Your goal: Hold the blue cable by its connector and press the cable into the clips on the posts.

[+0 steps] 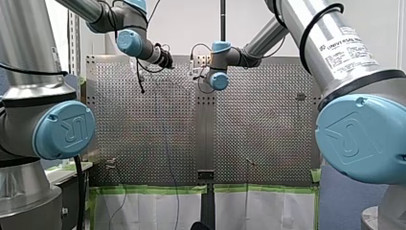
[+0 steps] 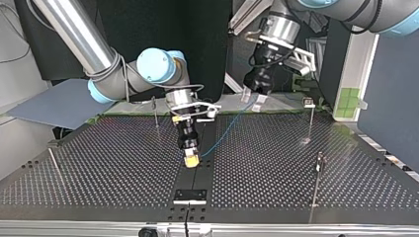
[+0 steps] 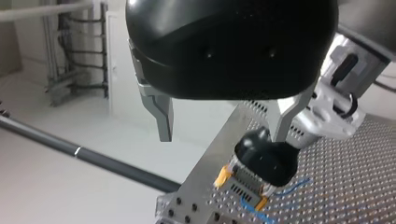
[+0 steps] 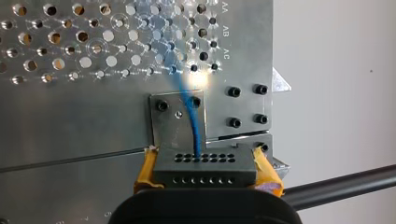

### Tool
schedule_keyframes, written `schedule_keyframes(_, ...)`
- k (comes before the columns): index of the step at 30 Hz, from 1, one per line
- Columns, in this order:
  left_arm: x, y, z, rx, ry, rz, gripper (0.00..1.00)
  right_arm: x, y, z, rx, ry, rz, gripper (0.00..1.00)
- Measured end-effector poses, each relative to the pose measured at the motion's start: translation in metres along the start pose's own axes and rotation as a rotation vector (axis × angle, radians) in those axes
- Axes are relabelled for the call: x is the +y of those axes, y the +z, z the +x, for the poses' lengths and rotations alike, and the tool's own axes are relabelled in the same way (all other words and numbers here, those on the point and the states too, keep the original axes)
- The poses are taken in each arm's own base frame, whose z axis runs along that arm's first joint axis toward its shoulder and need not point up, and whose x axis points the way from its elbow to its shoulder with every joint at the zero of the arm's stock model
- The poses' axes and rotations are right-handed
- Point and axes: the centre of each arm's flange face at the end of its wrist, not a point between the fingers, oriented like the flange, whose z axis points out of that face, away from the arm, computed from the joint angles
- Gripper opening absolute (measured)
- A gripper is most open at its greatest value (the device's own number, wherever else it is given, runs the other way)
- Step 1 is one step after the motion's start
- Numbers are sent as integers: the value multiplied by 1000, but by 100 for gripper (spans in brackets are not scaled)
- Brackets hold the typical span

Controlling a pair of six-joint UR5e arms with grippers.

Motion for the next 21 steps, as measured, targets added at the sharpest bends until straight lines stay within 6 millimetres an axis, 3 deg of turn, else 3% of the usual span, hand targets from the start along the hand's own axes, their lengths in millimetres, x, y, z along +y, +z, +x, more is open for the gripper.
schedule_keyframes(10, -4, -2, 4, 35, -5, 39, 100, -2, -1, 0, 1, 0, 1, 0)
schedule_keyframes(21, 25, 6, -23, 11, 17, -123, 100, -2, -1, 0, -2, -2, -8, 0)
